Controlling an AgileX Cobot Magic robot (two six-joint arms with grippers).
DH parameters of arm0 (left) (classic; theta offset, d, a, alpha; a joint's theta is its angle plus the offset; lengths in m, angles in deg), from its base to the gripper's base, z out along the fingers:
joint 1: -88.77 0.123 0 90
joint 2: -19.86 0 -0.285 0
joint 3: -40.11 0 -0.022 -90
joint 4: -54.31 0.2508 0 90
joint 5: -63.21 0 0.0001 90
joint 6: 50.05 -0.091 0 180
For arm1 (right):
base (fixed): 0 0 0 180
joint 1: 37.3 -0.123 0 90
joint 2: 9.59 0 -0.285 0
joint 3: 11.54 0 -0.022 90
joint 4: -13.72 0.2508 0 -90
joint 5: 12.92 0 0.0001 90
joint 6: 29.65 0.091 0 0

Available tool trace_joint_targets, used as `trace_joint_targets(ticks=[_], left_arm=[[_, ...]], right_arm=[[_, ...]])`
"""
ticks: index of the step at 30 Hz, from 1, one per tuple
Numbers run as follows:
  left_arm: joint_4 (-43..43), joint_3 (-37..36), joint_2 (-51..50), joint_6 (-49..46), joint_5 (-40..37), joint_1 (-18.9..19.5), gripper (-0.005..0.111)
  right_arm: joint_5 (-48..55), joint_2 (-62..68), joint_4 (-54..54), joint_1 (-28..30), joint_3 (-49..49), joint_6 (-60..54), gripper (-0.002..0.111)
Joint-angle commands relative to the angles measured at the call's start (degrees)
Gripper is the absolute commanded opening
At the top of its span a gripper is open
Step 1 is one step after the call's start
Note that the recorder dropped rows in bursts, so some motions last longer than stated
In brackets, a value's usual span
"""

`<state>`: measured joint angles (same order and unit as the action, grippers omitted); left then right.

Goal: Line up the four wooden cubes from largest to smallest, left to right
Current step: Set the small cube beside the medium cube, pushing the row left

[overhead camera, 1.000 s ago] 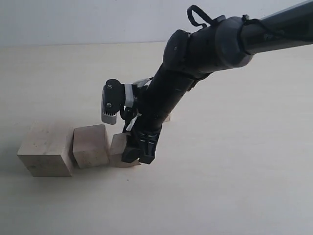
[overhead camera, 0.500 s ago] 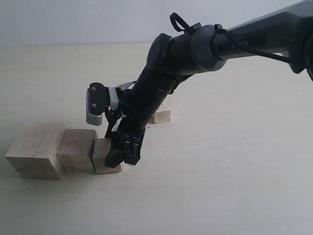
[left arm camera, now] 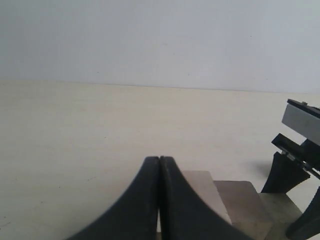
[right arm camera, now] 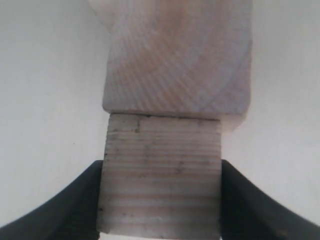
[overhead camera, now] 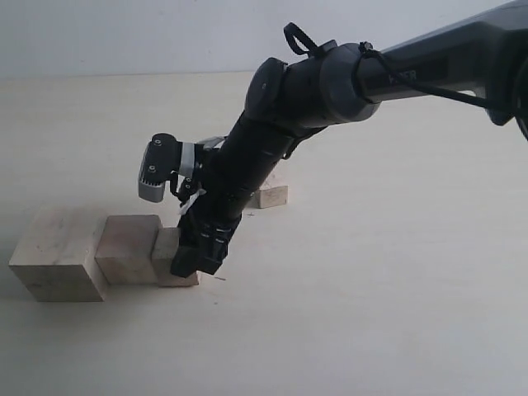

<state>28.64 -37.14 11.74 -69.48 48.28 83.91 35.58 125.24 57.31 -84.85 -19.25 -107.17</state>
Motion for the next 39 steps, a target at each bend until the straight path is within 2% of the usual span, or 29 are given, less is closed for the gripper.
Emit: trace_joint_targets(ticks=[1,4,10,23,29,34,37,39], left_arm=[[-0.1,0.03,0.33,0.21,0.25,0.07,0.0],[-0.1,0.03,0.33,0.21,0.25,0.07,0.0],[-0.1,0.03,0.33,0.21,0.25,0.07,0.0],[-0.1,0.03,0.33,0.21,0.25,0.07,0.0],[-0.1,0.03,0.33,0.21,0.25,0.07,0.0],[-0.1,0.03,0.33,0.21,0.25,0.07,0.0],[-0.1,0.03,0.33,0.21,0.25,0.07,0.0],[-0.1,0.03,0.33,0.21,0.25,0.07,0.0]], right_arm=[[-2.56,1.04,-1.63,-0.21,0.01,1.93,0.0],[-3.73,1.04,-1.78,-0.76,0.01,1.51,0.004],[-6.73,1.04,-2.72,-2.1,0.01,1.58,0.02],[-7.13,1.04,-4.19,-2.38,0.01,1.58,0.058],[-8.6,0.2,-3.1,-2.38,0.01,3.39,0.081],[-10.69,-6.7,-4.8,-2.27,-0.08,9.5,0.093],[-10.77,-13.64,-13.66,-1.44,-0.12,17.13,0.093],[-11.05,-18.48,-21.49,0.09,-0.12,26.56,0.093]])
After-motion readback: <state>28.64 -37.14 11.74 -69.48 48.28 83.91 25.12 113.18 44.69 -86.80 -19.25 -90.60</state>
